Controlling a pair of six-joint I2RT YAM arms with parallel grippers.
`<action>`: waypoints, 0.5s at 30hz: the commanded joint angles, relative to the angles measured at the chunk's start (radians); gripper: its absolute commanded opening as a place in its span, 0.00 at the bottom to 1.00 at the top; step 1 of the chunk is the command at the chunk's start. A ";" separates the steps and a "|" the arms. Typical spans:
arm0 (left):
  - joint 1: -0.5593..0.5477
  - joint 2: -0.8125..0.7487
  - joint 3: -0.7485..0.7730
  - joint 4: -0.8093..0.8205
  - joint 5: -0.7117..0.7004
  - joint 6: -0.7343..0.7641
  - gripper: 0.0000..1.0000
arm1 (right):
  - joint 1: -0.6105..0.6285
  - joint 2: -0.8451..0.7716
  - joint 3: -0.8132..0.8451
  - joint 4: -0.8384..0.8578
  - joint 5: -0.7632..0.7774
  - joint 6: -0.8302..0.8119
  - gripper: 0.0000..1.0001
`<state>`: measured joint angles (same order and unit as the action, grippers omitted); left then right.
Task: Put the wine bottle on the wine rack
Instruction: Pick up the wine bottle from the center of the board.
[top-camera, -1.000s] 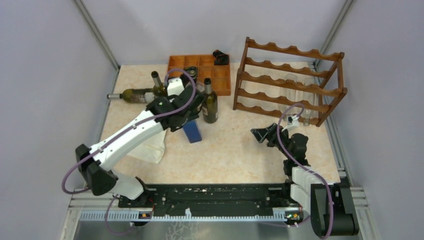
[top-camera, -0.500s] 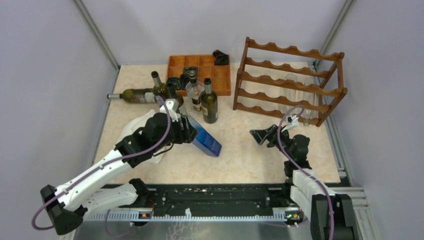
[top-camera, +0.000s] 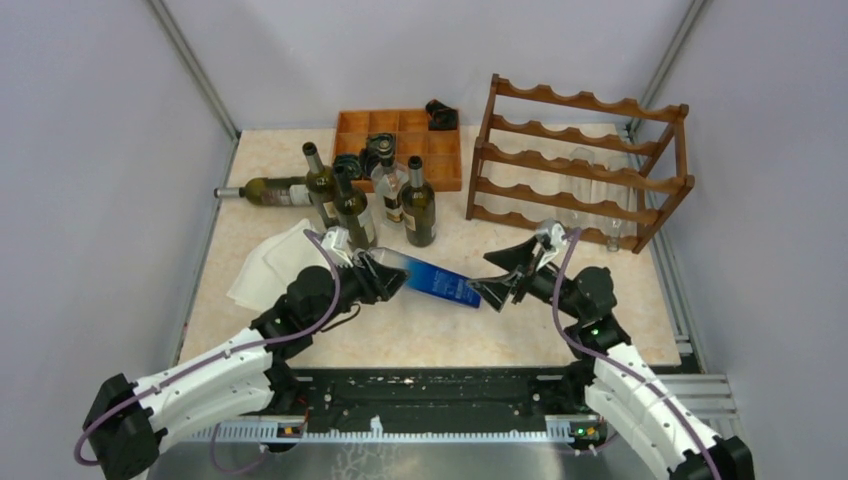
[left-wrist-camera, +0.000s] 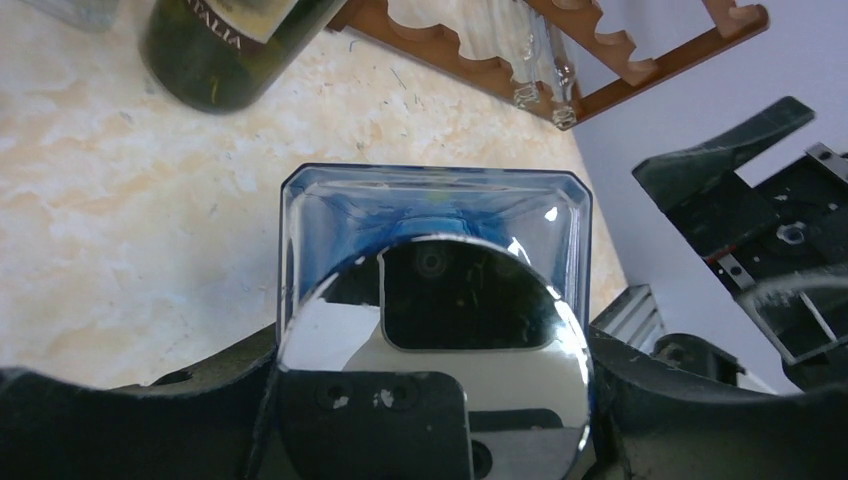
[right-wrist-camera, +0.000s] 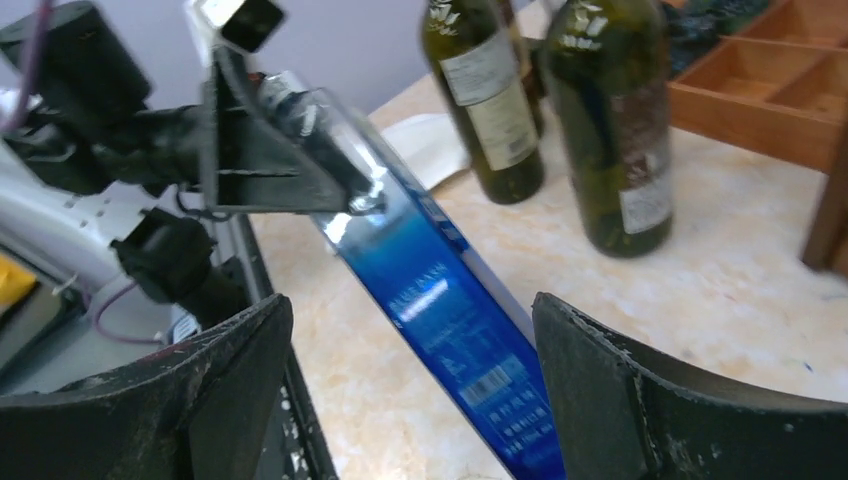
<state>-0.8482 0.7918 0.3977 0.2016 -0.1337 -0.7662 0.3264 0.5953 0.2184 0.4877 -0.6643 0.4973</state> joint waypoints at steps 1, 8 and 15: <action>0.000 -0.018 -0.029 0.292 0.014 -0.162 0.00 | 0.158 0.001 0.093 -0.091 0.121 -0.202 0.89; 0.001 -0.002 -0.125 0.390 0.029 -0.251 0.00 | 0.479 0.170 0.302 -0.406 0.438 -0.623 0.92; 0.001 0.000 -0.248 0.534 0.046 -0.319 0.00 | 0.657 0.408 0.473 -0.648 0.661 -0.865 0.95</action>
<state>-0.8482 0.8104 0.1837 0.4828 -0.1200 -1.0084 0.9474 0.9272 0.6212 -0.0032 -0.1558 -0.1696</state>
